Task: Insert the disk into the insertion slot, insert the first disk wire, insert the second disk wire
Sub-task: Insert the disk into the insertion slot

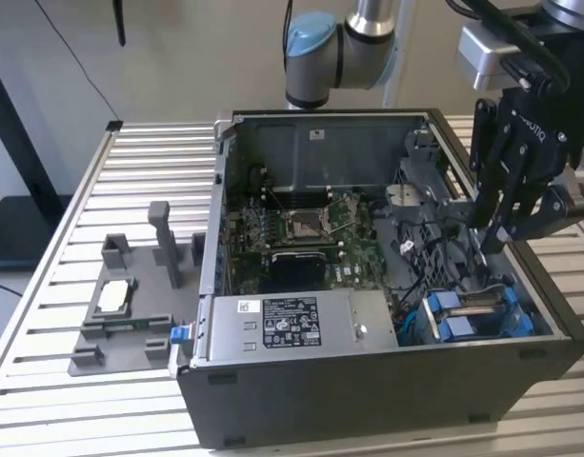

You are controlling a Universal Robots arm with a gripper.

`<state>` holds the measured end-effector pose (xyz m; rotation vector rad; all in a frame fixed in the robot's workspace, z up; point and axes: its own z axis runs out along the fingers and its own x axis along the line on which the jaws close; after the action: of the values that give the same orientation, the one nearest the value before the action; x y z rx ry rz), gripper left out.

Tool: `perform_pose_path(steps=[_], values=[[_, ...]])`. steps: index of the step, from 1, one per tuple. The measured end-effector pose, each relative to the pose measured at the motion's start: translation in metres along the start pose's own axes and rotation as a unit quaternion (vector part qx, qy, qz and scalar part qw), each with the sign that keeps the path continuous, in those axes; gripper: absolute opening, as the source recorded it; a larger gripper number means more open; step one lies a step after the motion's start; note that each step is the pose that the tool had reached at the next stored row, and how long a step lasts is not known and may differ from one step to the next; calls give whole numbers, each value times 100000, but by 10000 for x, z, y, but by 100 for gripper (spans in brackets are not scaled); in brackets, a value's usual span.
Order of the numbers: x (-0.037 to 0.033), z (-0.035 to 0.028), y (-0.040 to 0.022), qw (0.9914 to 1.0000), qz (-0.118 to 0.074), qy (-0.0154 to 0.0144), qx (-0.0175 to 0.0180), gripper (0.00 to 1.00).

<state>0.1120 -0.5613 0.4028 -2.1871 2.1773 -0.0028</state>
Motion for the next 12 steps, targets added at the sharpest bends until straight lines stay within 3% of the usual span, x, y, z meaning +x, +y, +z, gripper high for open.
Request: perform_pose_path(steps=[2,6,12], values=[[-12,11,0,99998,-130,-7,627,38],[-25,27,-7,99962,-619,-10,2669,38],[-66,58,-40,99884,-1108,-16,4675,38]])
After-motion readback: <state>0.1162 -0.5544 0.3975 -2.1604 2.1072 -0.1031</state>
